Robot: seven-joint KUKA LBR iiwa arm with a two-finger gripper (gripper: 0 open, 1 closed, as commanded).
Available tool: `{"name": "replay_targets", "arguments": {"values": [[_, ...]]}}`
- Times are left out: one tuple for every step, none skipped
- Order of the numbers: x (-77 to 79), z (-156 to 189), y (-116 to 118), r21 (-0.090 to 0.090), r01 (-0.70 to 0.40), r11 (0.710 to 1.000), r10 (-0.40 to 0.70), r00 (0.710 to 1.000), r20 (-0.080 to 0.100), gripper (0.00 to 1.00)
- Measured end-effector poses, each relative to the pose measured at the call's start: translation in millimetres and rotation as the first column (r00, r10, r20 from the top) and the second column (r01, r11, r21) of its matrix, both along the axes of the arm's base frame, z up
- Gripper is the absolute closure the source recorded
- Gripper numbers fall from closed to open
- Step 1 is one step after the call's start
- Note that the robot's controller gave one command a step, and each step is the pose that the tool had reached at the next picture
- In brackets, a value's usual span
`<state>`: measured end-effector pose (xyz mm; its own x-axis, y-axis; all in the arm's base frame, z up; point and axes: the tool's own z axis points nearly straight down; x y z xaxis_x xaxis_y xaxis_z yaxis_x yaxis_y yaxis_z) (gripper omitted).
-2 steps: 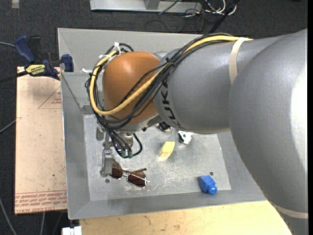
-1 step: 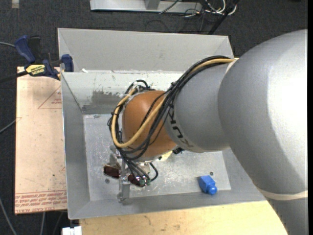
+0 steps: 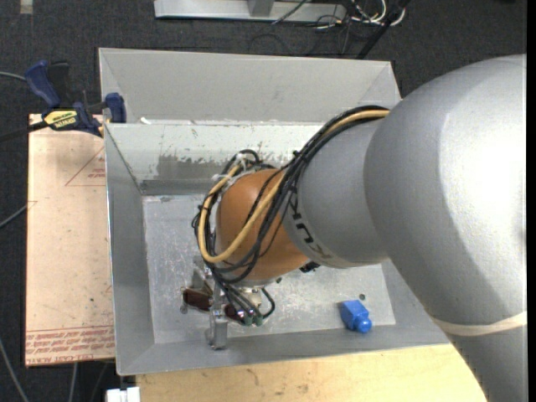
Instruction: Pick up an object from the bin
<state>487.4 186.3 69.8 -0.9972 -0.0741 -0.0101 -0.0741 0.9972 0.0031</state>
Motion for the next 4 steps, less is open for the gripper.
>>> {"name": "replay_targets", "arguments": {"values": [[4.6,31.7,-11.4,-0.002,0.021,1.0,-0.021,1.0,-0.006,0.0],[-3.9,5.6,-12.5,-0.001,0.186,0.982,-0.186,0.982,-0.005,0.0],[4.0,0.2,-32.6,-0.002,0.046,0.999,-0.046,0.999,-0.009,1.0],[4.0,0.2,-32.6,-0.002,0.046,0.999,-0.046,0.999,-0.009,1.0]]}}
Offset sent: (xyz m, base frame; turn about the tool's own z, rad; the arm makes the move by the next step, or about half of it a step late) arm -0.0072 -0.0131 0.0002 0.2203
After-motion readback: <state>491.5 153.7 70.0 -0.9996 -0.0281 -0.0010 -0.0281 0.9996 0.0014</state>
